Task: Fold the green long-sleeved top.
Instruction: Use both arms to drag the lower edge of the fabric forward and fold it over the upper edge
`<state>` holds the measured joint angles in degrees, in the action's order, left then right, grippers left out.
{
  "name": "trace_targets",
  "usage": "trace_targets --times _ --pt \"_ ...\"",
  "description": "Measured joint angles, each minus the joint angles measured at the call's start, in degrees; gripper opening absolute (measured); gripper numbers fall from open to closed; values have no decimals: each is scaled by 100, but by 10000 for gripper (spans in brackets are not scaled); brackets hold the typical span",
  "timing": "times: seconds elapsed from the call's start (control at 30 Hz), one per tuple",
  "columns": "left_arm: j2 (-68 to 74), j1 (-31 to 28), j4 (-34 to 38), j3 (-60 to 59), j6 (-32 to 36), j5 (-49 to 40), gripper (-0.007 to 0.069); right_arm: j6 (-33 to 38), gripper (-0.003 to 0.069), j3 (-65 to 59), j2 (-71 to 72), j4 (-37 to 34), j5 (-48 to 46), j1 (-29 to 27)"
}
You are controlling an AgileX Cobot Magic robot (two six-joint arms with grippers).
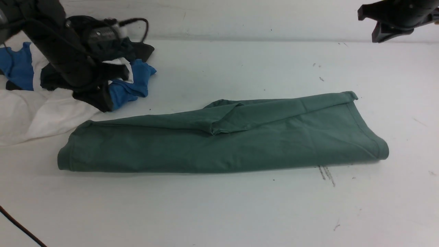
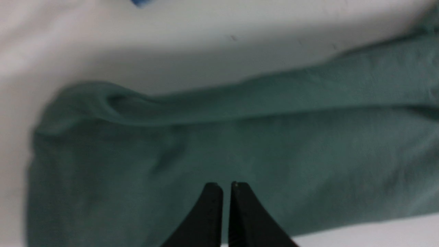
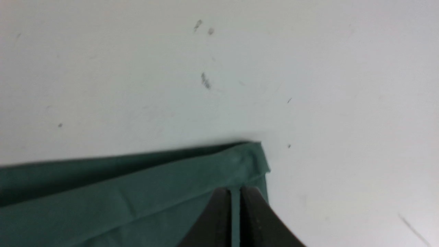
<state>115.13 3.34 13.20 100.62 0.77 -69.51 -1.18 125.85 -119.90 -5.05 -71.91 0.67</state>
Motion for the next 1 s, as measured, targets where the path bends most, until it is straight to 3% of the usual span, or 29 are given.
trace_targets --times 0.17,0.4,0.73,1.0 --pt "398 792 211 -411 256 1 -4 5 -13 -2108 1447 -166 -5 0" --pt "1273 1281 255 30 329 623 -4 5 -14 -3913 2169 -177 -5 0" --pt "1789 1443 379 1284 329 1631 -4 -1 -14 -4399 2183 -183 74 0" --pt "1829 1375 448 1533 329 2641 -4 48 -14 -4400 2185 -183 100 0"
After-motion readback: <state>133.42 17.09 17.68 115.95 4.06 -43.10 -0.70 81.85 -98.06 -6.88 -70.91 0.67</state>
